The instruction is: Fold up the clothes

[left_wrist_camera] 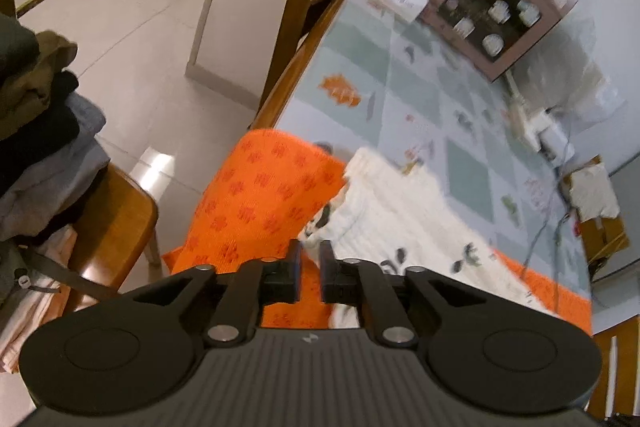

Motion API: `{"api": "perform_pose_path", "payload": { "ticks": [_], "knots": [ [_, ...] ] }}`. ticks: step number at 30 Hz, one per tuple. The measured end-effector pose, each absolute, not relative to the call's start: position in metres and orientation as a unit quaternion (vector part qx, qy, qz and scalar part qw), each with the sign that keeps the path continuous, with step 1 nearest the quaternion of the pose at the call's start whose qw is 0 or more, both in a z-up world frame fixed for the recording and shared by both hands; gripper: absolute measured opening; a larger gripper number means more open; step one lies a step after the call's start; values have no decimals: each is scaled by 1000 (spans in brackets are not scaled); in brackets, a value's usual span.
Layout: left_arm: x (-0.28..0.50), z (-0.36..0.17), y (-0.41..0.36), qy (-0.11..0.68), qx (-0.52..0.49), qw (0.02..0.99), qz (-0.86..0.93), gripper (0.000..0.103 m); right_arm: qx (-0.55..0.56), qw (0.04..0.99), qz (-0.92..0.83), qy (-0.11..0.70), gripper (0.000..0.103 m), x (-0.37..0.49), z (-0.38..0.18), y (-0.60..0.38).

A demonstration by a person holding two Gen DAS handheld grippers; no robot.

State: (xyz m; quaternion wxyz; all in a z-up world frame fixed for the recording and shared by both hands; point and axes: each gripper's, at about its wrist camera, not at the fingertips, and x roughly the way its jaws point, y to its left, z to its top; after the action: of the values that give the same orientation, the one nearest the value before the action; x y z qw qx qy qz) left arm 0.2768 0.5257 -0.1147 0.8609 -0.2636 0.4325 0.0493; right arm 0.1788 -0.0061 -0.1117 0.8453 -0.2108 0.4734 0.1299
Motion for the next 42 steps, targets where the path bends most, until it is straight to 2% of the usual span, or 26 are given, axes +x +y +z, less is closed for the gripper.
{"api": "perform_pose_path", "payload": {
  "ticks": [1, 2, 7, 10, 13, 21, 25, 26, 28, 31, 37, 42],
  "knots": [
    [274, -110, 527, 427, -266, 863, 48, 28, -204, 852, 125, 466, 25, 174, -103, -8],
    [273, -104, 526, 421, -263, 867, 47, 32, -197, 858, 120, 460, 31, 170, -95, -10],
    [267, -80, 511, 401, -231, 886, 24, 45, -162, 875, 101, 445, 31, 164, -76, -22],
    [269, -75, 497, 399, -209, 893, 5, 45, -138, 881, 93, 443, 30, 168, -80, -27],
    [273, -76, 485, 406, -196, 893, -9, 45, -117, 883, 88, 446, 21, 175, -93, -28],
    [287, -85, 474, 431, -159, 888, -36, 47, -103, 858, 90, 495, 21, 192, -145, -34],
    [302, -79, 475, 434, -129, 890, -58, 50, -106, 861, 97, 489, 21, 194, -119, -35],
    [308, -77, 474, 434, -124, 890, -68, 52, -104, 864, 105, 482, 23, 196, -108, -36],
    [320, -74, 473, 434, -113, 889, -88, 63, -98, 869, 123, 469, 24, 203, -87, -38],
    [344, -71, 467, 436, -93, 884, -142, 69, -93, 871, 143, 460, 27, 222, -71, -40],
    [387, -78, 439, 452, -13, 859, -238, 82, -96, 858, 194, 465, 48, 267, -78, -29],
    [402, -98, 412, 466, 83, 818, -327, 82, -126, 838, 233, 478, 50, 298, -99, -9]
  ]
}}
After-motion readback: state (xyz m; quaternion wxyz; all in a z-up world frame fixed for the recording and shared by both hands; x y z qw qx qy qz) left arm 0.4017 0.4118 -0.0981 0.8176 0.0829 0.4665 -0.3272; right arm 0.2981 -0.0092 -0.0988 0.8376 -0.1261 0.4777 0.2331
